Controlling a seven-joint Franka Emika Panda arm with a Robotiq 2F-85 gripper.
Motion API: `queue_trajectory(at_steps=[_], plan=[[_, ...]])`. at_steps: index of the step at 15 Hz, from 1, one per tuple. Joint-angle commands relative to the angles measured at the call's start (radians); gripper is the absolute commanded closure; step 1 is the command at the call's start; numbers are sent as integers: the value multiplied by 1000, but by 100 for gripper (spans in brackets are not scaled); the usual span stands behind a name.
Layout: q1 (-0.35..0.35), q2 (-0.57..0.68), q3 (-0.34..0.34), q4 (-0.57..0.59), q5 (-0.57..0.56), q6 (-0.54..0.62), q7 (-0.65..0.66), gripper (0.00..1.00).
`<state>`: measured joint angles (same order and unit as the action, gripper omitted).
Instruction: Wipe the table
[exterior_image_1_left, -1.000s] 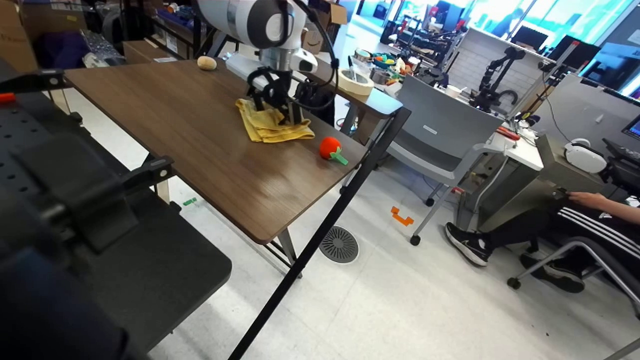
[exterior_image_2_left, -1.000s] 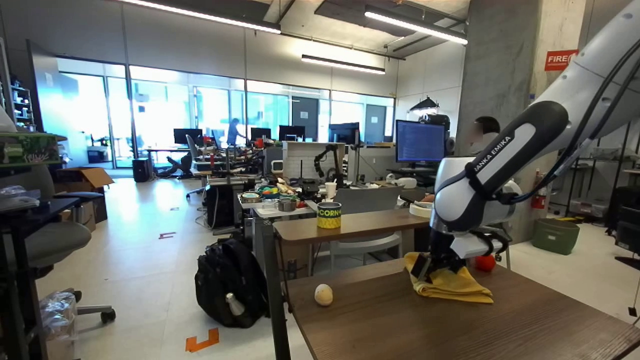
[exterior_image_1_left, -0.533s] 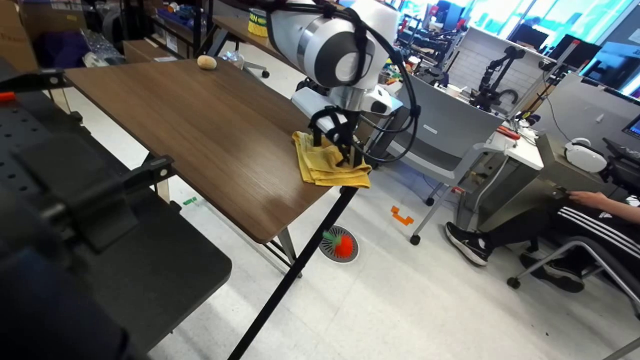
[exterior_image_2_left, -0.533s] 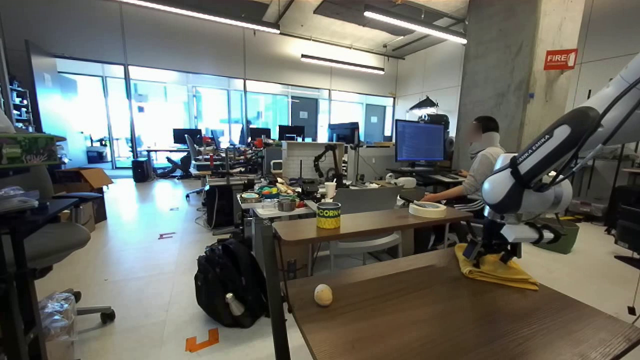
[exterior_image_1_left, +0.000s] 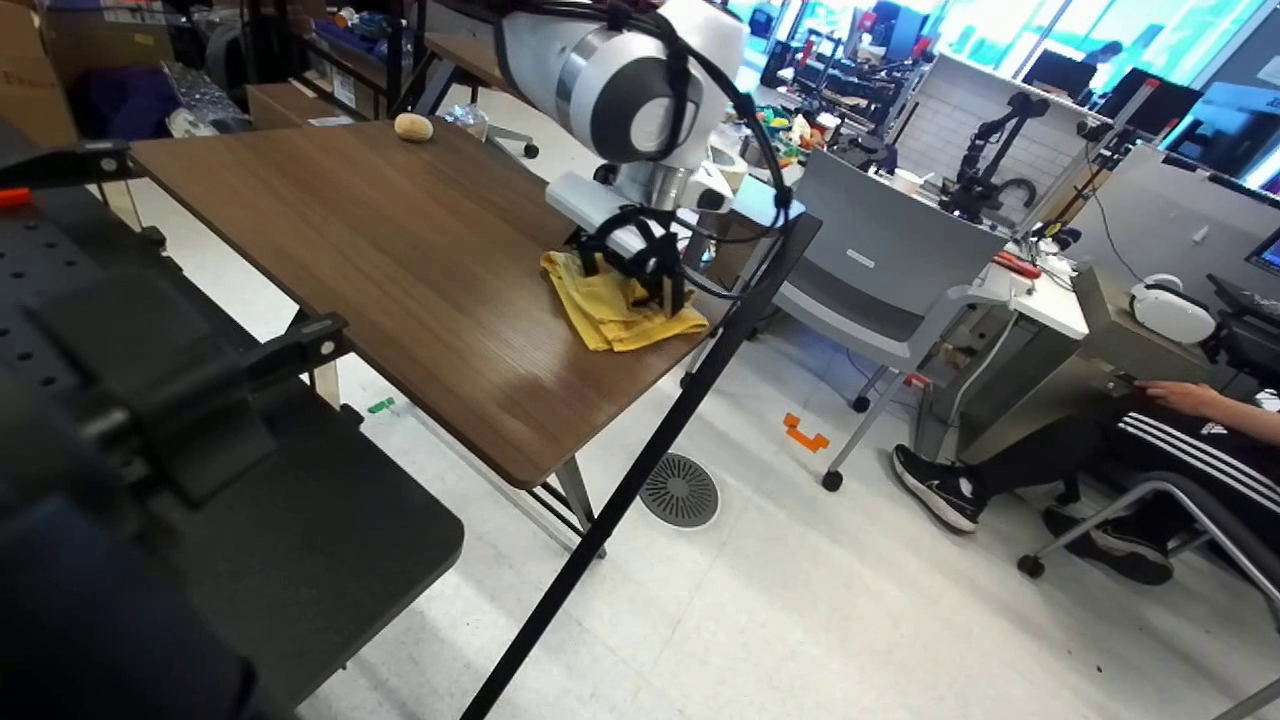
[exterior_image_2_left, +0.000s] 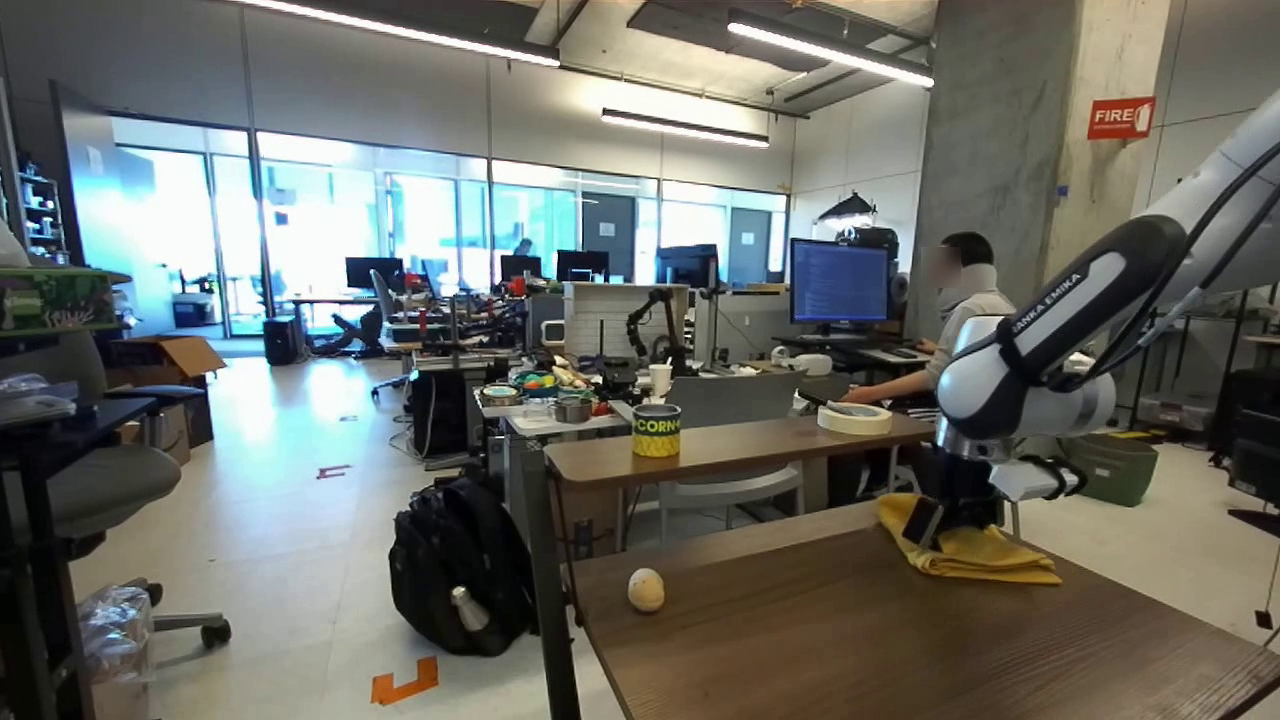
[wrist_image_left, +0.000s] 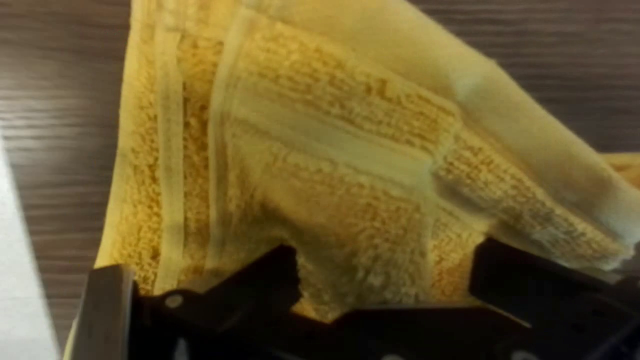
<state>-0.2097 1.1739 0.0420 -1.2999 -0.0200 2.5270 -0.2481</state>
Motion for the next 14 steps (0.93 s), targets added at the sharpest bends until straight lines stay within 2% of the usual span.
queue_trajectory(at_steps=[1, 4, 8, 14], plan=[[155, -41, -53, -130, -90, 35, 38, 0], [278, -94, -78, -227, -172, 29, 67, 0], [381, -150, -34, -355, -253, 86, 32, 0], [553, -176, 16, -442, -369, 79, 31, 0]])
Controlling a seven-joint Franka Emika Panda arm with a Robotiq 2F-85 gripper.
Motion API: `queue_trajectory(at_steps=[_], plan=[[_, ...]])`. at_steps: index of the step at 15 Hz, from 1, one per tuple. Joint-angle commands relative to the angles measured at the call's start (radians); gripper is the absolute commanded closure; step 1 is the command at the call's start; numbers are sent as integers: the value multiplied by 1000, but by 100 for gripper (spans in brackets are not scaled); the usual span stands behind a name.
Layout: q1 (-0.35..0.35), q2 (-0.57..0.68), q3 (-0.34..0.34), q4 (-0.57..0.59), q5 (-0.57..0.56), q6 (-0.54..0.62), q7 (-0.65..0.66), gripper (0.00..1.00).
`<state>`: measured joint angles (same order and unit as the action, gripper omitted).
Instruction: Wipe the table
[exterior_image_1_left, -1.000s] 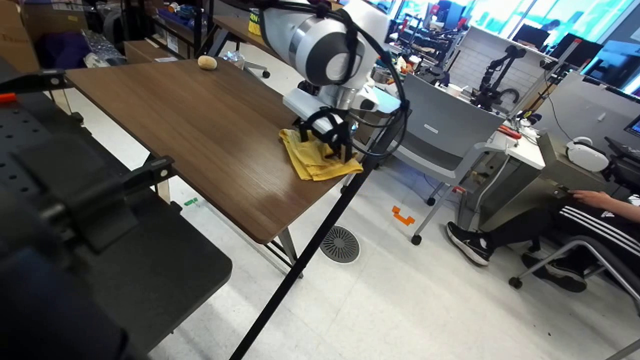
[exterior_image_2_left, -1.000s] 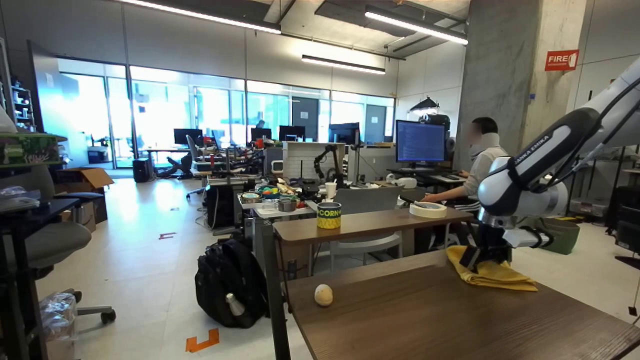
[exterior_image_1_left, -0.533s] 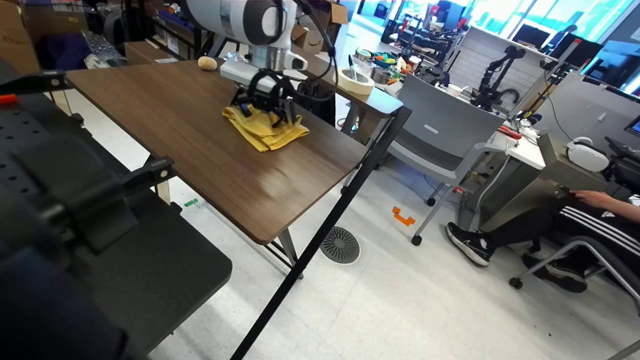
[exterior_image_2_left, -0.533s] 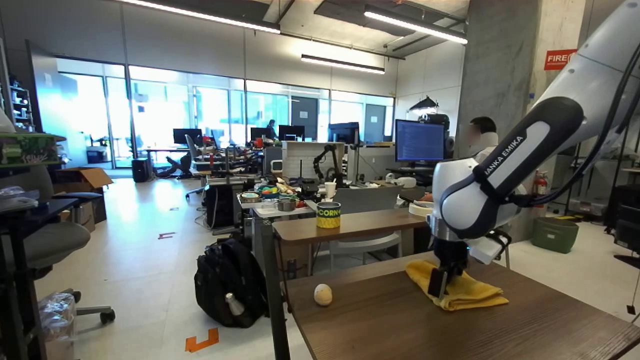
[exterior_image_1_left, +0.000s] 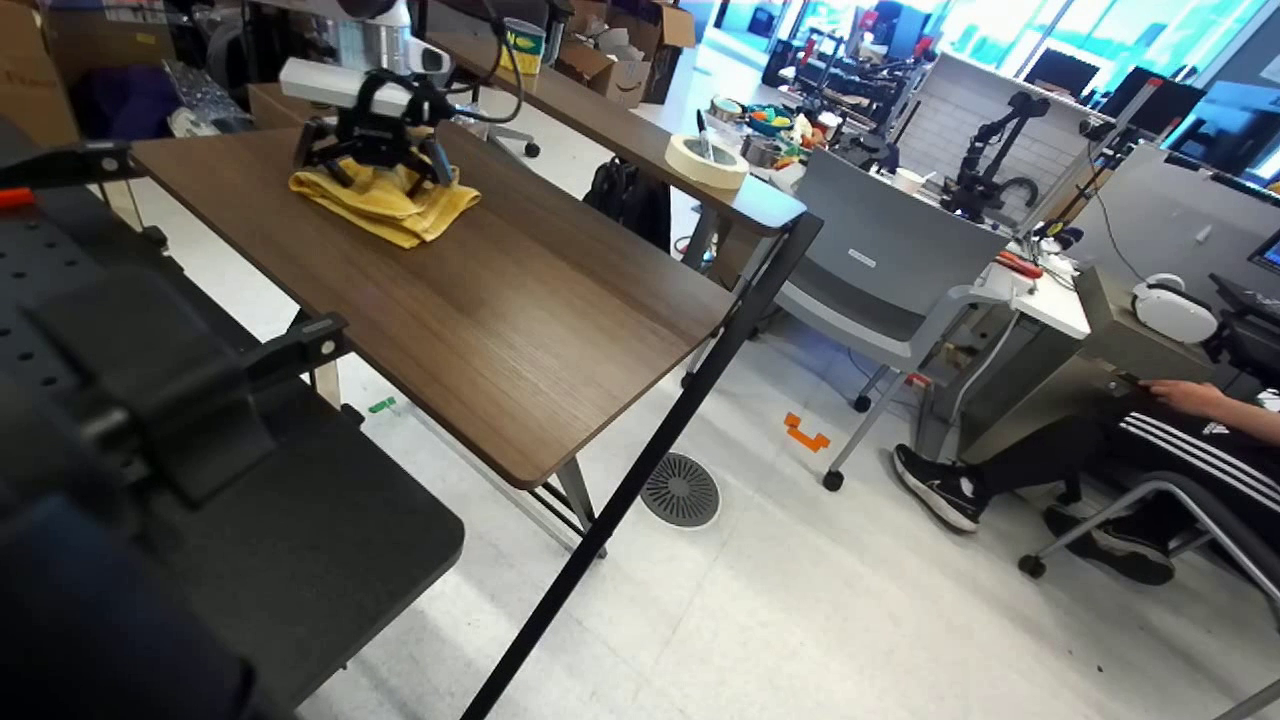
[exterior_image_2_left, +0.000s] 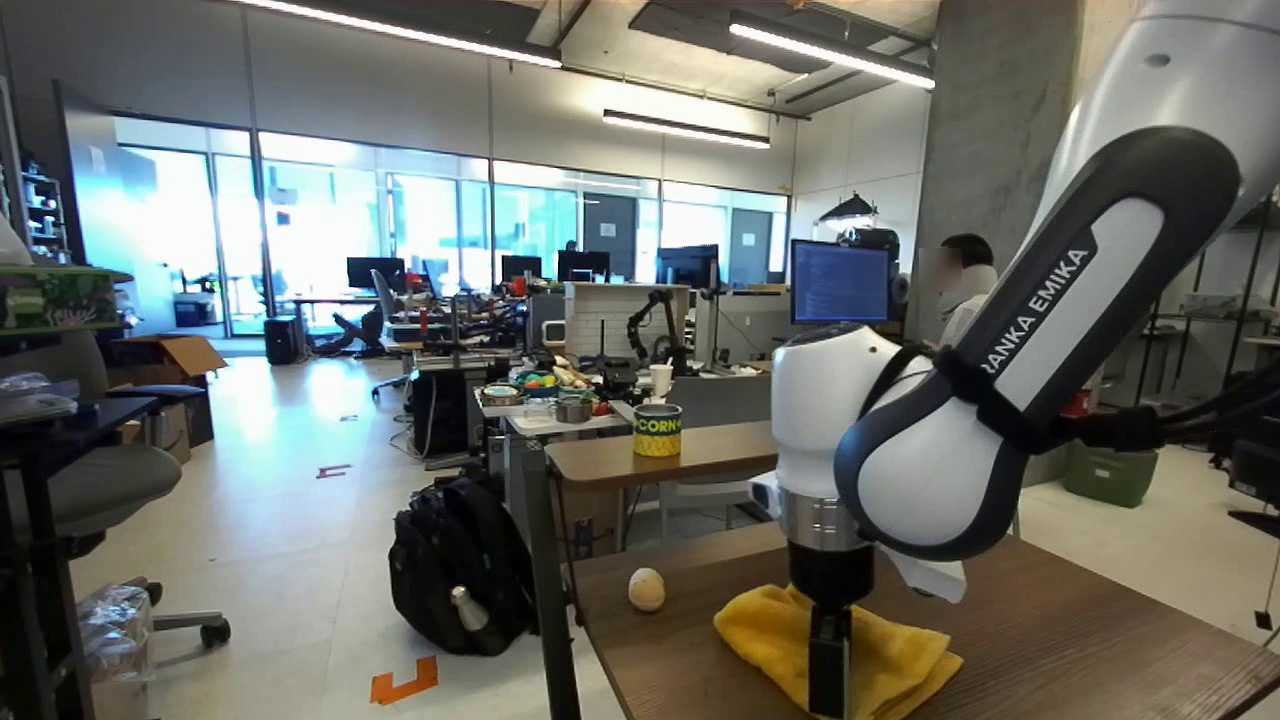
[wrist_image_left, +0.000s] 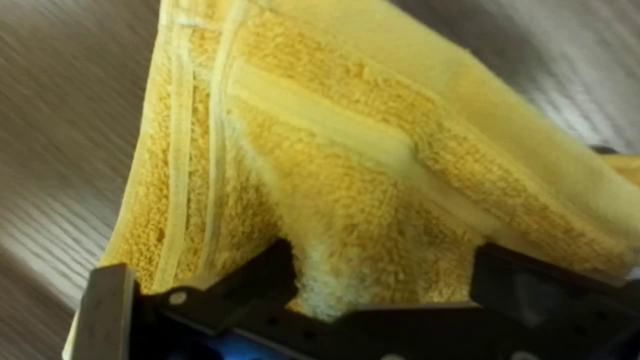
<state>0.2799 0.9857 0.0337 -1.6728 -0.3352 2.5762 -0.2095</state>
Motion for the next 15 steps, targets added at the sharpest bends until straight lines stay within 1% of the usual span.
queue_trajectory(at_steps=[1, 2, 4, 6, 8, 10, 15], plan=[[97, 14, 25, -77, -76, 33, 2, 0], [124, 12, 26, -81, -90, 26, 17, 0], [142, 19, 3, -58, -101, 8, 38, 0], [111, 14, -21, -56, -82, -18, 56, 0], [68, 6, -53, -75, -63, -20, 95, 0], [20, -3, -66, -85, -42, -31, 116, 0], [-131, 24, -103, -58, 27, -62, 122, 0]])
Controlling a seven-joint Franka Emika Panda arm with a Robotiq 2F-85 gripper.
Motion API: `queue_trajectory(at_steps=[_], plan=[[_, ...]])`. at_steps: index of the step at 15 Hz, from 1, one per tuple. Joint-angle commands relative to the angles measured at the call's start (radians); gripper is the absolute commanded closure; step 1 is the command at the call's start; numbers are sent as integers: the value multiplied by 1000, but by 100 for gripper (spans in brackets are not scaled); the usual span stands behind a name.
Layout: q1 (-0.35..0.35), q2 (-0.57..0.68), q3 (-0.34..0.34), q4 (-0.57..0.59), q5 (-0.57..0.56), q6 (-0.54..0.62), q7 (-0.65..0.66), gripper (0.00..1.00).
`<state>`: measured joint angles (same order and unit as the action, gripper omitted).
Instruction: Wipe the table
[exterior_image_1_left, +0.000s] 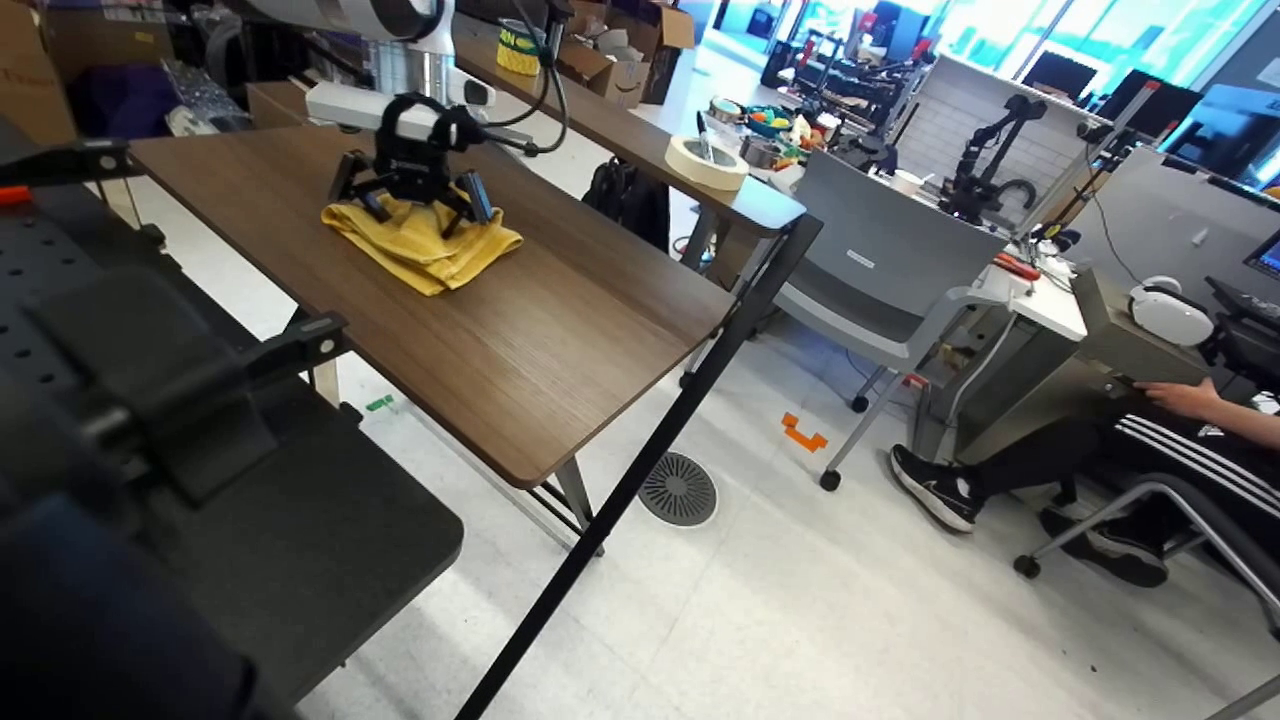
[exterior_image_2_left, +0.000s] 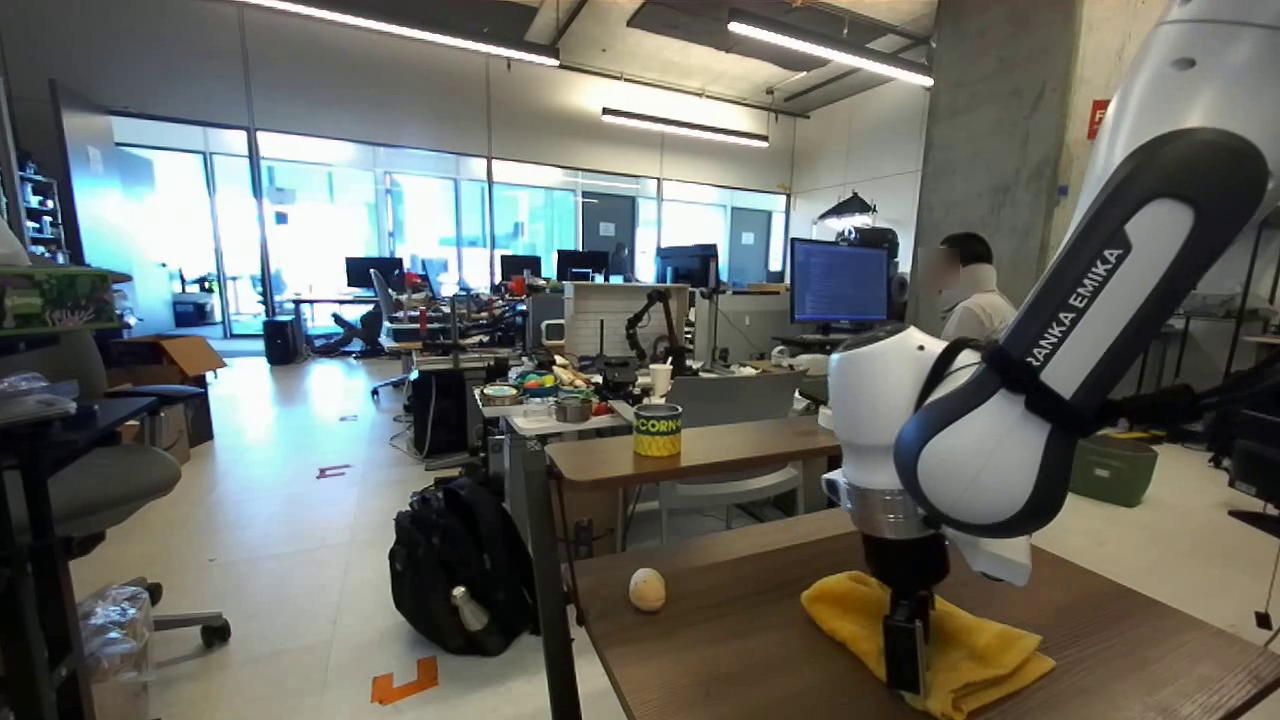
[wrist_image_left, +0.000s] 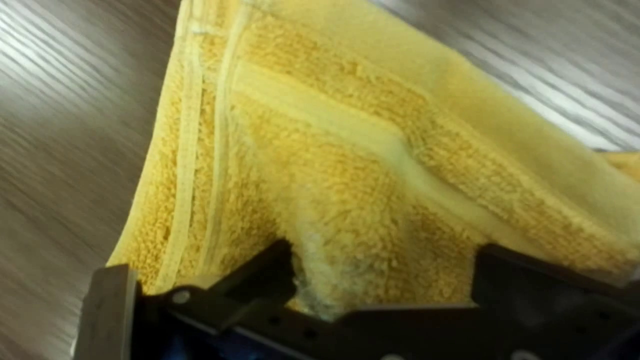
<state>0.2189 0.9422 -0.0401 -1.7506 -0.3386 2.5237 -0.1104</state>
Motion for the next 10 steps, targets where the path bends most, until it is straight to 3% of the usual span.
queue_trajectory(at_steps=[1, 6, 10], plan=[[-100, 74, -39, 28, 48, 3, 32, 0], [-240, 129, -70, 102, 148, -5, 56, 0], [-241, 156, -51, 163, 230, -61, 149, 0]])
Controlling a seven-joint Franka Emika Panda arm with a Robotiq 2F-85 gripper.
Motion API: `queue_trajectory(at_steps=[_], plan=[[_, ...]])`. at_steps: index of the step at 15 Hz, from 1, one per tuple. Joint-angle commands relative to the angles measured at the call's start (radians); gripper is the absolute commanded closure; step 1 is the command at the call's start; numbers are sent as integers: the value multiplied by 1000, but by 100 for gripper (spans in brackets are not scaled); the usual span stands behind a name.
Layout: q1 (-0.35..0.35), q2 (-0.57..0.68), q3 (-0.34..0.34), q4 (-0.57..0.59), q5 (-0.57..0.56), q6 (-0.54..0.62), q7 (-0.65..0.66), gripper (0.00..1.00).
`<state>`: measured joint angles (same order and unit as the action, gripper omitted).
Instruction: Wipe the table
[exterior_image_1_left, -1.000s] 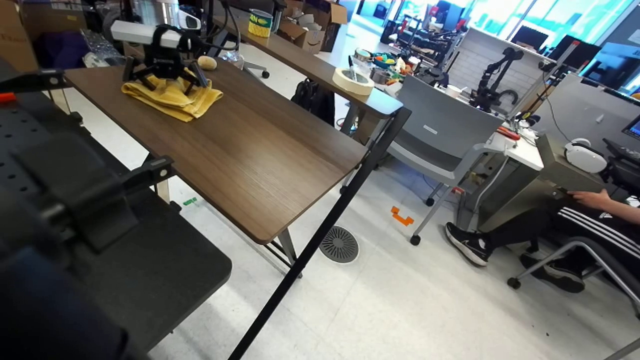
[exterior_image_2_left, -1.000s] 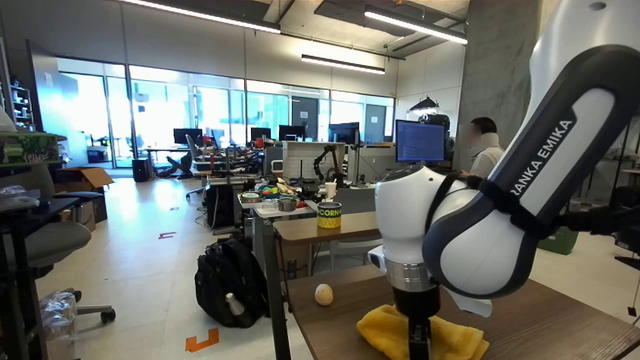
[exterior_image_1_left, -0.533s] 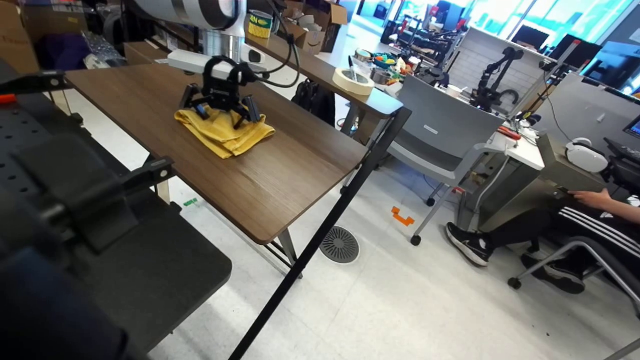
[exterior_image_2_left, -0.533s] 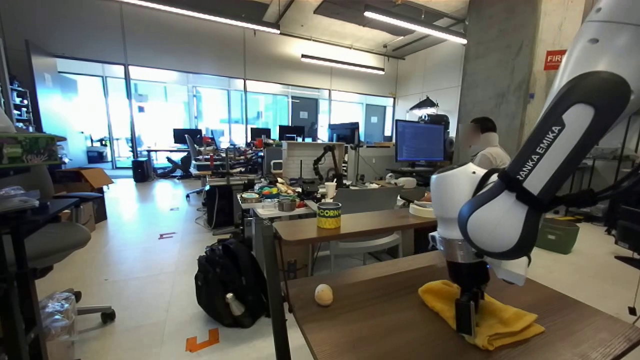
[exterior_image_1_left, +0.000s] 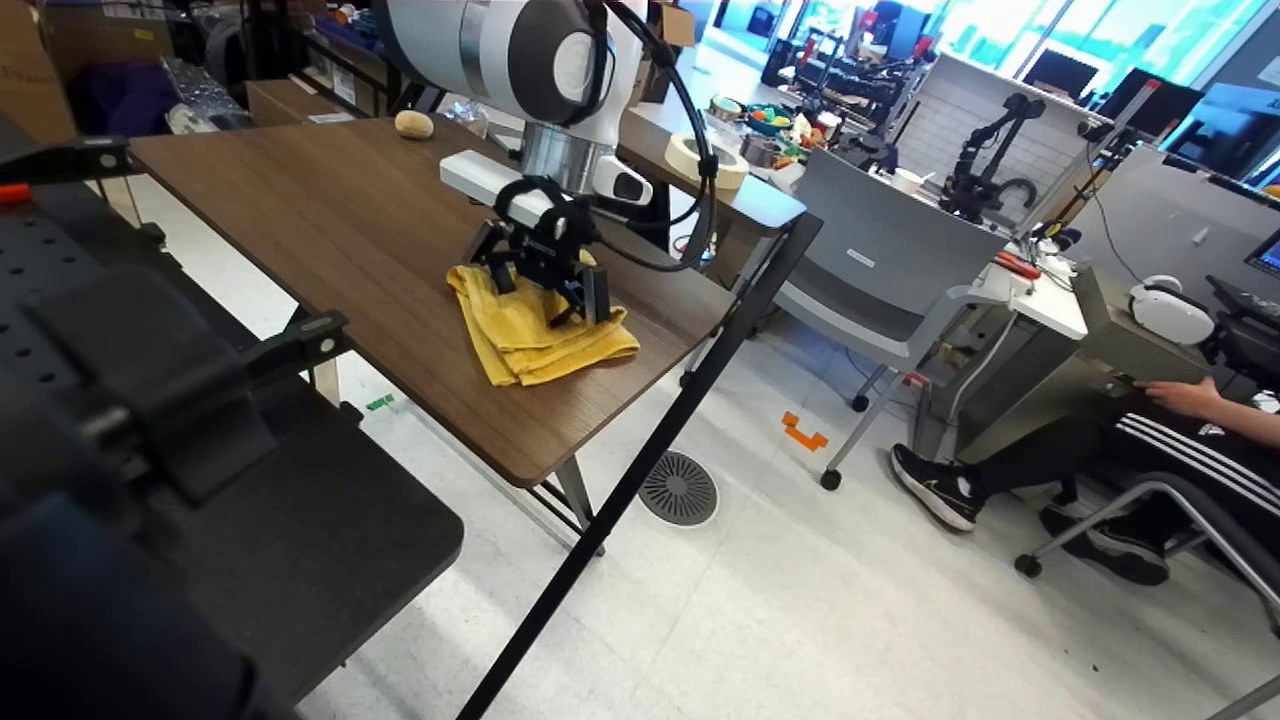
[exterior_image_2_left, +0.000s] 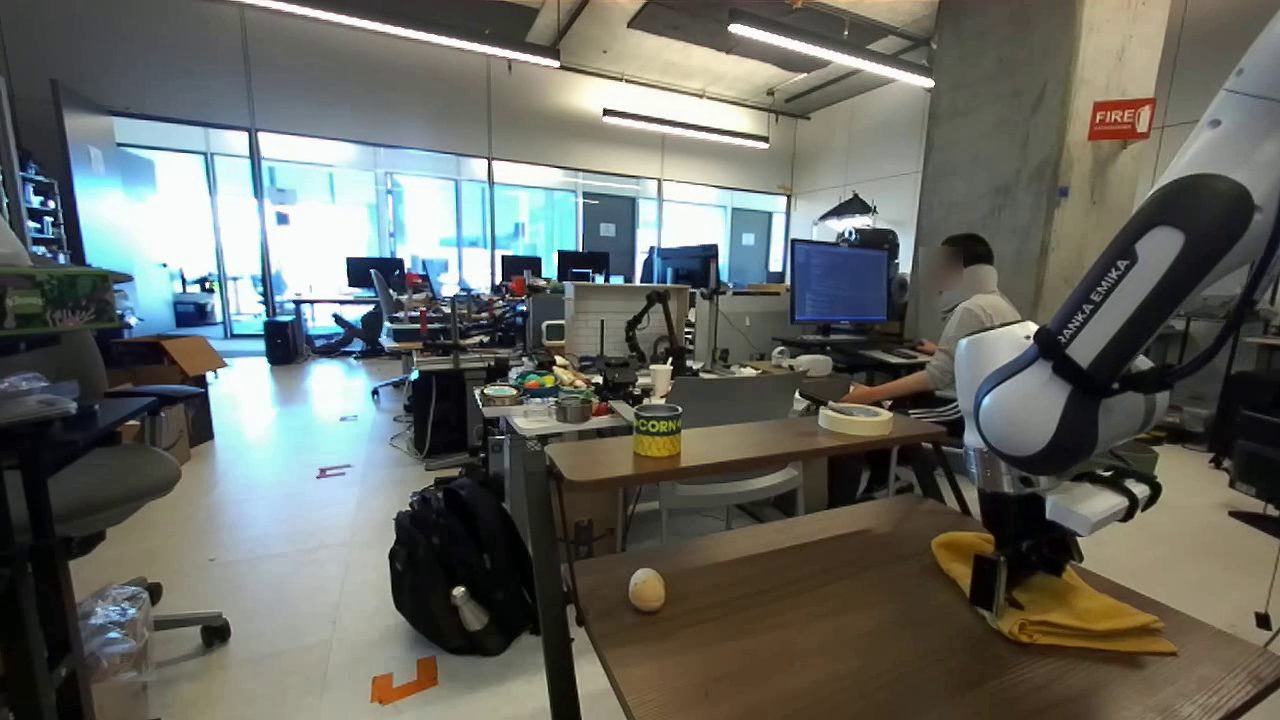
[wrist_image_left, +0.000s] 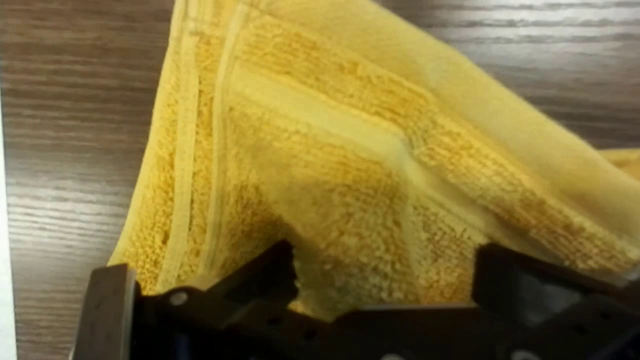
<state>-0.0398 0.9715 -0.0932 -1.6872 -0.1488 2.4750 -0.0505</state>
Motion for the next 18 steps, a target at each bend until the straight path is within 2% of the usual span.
queue_trajectory(at_steps=[1, 3, 8, 9, 12, 14, 18], plan=[[29, 128, 13, 113, 39, -15, 93, 0], [69, 130, 22, 142, 26, 27, 119, 0], [174, 206, 58, 359, 35, -79, 178, 0], [147, 227, 57, 411, 40, -95, 154, 0], [143, 291, 47, 552, 54, -149, 180, 0], [101, 320, 48, 628, 85, -184, 185, 0], [-4, 369, 36, 694, 139, -192, 190, 0]])
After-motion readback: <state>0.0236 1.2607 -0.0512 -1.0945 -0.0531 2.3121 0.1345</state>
